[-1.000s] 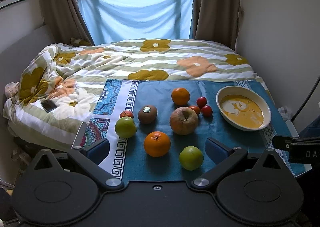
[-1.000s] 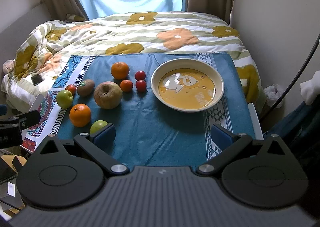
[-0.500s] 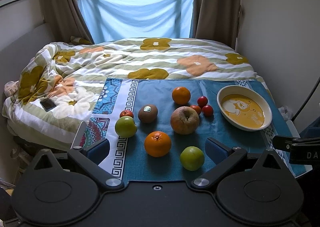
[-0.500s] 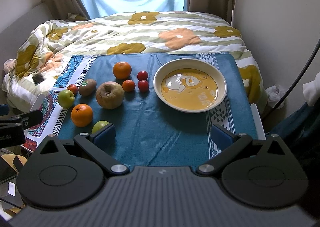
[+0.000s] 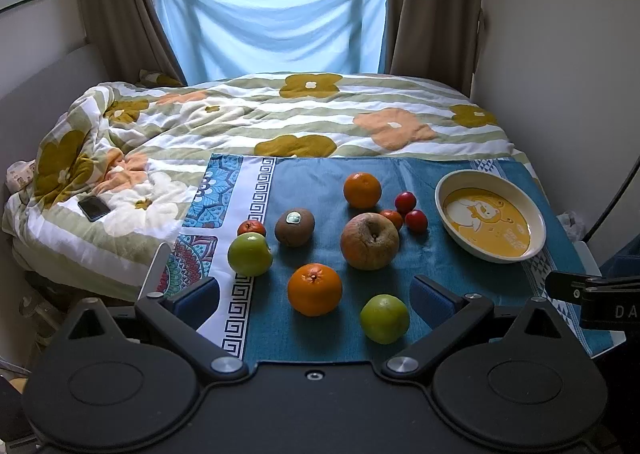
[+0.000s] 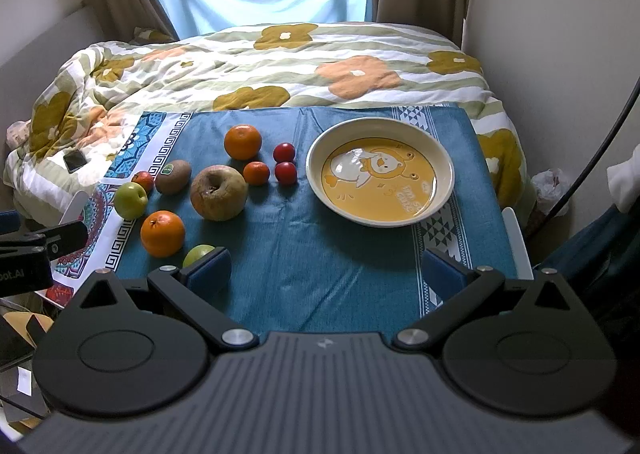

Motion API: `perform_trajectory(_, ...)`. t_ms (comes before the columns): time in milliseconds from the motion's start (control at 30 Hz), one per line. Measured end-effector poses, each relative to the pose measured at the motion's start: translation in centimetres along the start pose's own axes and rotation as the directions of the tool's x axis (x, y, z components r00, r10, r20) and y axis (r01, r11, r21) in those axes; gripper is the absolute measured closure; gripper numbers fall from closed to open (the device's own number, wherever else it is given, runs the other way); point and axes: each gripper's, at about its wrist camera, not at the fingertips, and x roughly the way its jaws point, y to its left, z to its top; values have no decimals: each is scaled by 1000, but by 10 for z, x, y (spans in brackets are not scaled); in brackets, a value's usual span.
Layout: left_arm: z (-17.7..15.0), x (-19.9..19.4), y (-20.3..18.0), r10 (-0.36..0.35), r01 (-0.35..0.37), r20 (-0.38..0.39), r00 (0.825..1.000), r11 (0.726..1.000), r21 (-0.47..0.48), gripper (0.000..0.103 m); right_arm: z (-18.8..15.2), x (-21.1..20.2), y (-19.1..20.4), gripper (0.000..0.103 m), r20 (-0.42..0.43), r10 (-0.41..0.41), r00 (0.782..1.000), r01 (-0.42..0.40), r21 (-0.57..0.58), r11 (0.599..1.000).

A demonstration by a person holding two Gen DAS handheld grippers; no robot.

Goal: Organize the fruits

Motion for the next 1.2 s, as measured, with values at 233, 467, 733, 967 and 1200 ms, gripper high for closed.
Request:
perform_trajectory(233, 0, 0, 0, 0, 0, -2, 1000, 1000, 0, 1, 0, 0, -2, 0, -2, 1, 1000, -1, 1, 1000)
perform_trajectory(467, 1, 0, 0, -1, 1, -2, 1000, 1000, 0, 1, 1, 2, 0, 0, -2, 1, 1000, -1, 2, 1000)
perform_trajectory(733, 1, 0, 0, -1, 1, -2, 1000, 1000, 1, 1, 1, 2, -2, 0, -3, 2, 1000, -2, 3, 1000)
perform_trajectory(967, 1, 0, 0, 0, 0, -2, 1000, 1000, 2, 2, 1, 2, -1, 0, -4, 4, 1000, -4, 4, 1000)
perform_trajectory(1200, 3, 3, 0, -2, 2, -6, 1000, 1000, -1, 2, 1, 1, -2, 0, -4, 5, 1000, -5, 6, 1000)
